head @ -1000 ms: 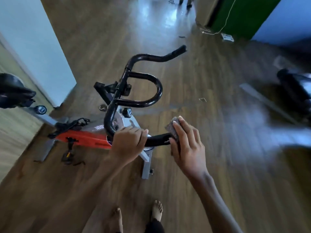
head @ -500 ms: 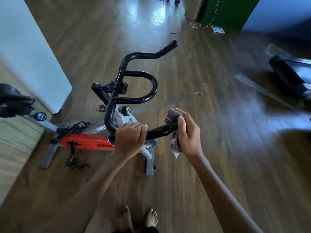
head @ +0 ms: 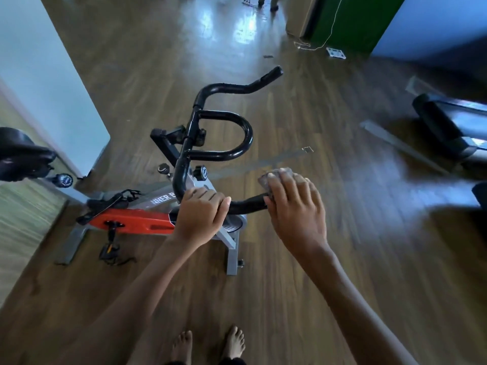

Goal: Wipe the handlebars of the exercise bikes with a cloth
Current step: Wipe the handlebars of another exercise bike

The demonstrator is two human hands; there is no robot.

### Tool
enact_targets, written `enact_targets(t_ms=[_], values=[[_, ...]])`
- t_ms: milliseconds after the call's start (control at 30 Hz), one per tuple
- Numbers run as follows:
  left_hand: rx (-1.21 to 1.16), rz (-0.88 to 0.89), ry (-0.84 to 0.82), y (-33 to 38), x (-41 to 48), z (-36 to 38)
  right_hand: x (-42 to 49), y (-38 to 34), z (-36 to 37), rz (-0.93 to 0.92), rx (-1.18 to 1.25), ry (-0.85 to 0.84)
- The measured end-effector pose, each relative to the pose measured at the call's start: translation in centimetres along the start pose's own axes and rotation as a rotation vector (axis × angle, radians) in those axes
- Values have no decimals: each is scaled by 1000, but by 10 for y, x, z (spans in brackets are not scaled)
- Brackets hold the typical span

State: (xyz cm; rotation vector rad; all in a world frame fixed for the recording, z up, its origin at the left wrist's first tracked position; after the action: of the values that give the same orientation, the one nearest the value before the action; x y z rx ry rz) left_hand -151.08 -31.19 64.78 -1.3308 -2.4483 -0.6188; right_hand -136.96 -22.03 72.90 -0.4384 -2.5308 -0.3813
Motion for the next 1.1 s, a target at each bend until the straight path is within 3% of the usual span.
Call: enact_targets(t_ms=[200,500,567,733,800,933,1100], values=[[-39,25,22,-5,-3,2,-1,-18,33,-88,-360,-118],[-57,47,13,-5,-5,3,-4,-49,48,-433,-385,-195],[-62,37,15,-6,-4,2,3,-37,39,-400,-410,-165],[-27,8,-19,-6,-4,4,13,-35,38,-41,-417,-161],[-14,26,-6,-5,-4,4,6,-61,57,-125,-357,-208],[-53,62,14,-8,-4,2,7,-47,40,-246,-331,-112],[-97,67,104,-6,-7,-3,10,-37,29,-68,-348,-50]])
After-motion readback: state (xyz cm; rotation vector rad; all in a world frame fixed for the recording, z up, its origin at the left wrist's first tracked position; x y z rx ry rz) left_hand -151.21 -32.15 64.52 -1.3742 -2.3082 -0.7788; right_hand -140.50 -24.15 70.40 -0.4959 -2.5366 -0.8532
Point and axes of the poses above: each hand's wrist, its own x-axis towards the middle knuckle, its own z-axis out of the palm, y = z × x, the point moved 8 cm from there along x, towards the middle knuckle, and after that the axes turned 5 degrees about -z, right-handed, at the moved point
